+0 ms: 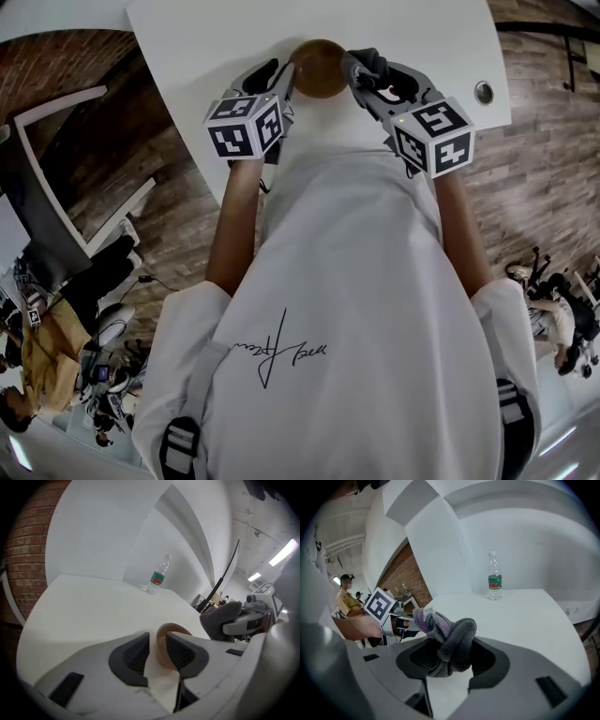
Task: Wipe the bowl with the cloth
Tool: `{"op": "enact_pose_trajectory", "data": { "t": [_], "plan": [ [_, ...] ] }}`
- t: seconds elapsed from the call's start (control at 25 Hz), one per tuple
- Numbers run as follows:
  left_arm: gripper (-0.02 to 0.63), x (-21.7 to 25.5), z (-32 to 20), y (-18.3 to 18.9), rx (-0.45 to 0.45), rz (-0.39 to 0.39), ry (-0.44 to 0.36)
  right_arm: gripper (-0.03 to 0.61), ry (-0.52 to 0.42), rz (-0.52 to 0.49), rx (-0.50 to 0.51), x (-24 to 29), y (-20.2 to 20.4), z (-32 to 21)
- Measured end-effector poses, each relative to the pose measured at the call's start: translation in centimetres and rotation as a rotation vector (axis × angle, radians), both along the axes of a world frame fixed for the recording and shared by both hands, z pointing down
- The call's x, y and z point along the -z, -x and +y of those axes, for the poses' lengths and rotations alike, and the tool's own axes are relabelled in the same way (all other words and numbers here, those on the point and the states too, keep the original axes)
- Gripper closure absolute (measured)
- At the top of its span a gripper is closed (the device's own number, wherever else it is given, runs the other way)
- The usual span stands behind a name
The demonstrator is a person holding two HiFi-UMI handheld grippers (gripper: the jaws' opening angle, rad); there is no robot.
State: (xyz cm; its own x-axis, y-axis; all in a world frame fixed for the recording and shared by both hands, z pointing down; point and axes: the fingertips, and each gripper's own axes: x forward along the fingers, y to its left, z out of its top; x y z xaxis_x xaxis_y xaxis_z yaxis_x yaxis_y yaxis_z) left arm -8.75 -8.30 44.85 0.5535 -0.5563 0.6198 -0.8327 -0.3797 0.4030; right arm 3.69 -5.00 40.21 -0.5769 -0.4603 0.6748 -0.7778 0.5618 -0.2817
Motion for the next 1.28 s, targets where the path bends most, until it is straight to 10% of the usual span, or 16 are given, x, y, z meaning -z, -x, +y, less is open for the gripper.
{"op": "enact_pose_trajectory", "data": {
  "t": [1.28],
  "plan": [
    [0.594,-1.8,-1.5,-1.7,-0.043,-0.006,0.002,0.399,0.149,0.018,0.093,-3.9,0.8,2.1]
  ]
}}
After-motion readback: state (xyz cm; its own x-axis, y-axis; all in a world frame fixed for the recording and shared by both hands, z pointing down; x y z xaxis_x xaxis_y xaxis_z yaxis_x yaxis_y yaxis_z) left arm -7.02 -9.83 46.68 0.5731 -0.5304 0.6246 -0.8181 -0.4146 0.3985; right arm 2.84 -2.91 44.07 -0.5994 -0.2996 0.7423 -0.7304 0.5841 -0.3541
